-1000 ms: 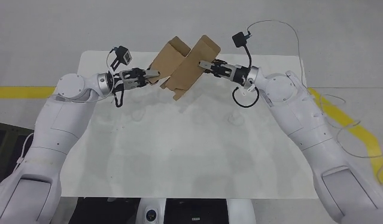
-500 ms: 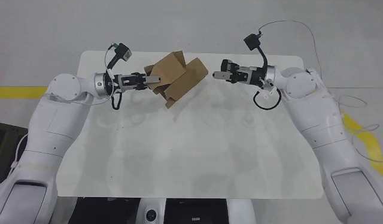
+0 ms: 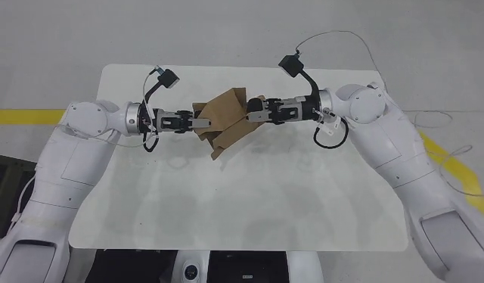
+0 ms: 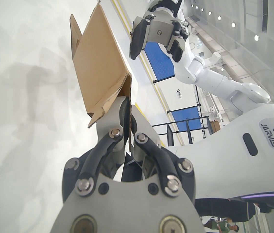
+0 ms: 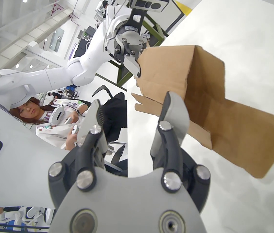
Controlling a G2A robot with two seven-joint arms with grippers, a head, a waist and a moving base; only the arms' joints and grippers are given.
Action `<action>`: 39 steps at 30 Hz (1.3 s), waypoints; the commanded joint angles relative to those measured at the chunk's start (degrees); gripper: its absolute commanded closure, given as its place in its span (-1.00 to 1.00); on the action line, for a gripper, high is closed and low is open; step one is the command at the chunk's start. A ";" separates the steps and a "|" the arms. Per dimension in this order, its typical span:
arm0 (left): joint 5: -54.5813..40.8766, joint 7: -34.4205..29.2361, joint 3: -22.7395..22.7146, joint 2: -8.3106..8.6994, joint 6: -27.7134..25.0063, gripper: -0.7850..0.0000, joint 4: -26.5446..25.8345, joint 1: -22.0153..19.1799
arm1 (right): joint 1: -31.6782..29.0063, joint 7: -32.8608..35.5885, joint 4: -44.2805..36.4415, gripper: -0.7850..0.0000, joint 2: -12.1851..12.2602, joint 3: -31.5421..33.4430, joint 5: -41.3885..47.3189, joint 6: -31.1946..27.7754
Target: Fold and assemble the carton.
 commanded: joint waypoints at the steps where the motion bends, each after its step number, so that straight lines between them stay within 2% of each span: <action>1: 0.18 0.11 -0.10 0.23 -0.11 1.00 -0.86 0.44 | 0.74 -0.61 0.20 0.16 0.12 -1.96 0.56 -0.61; 11: -0.45 0.14 -0.43 1.31 -0.14 1.00 -4.18 1.94 | 5.62 -3.15 4.64 0.23 0.43 -8.78 0.31 -3.14; 18: -1.39 -0.05 -0.12 1.85 0.05 1.00 -4.49 2.13 | 8.28 -4.02 6.64 0.23 0.23 -12.75 1.34 -4.01; 29: -1.68 0.56 0.71 2.47 -0.57 1.00 -4.55 1.68 | 11.29 -5.18 10.70 0.31 -1.43 -18.41 4.10 -5.18; 39: -2.05 1.07 1.57 2.97 -1.07 1.00 -4.77 1.52 | 12.51 -4.56 11.84 0.34 -2.74 -22.22 10.35 -4.55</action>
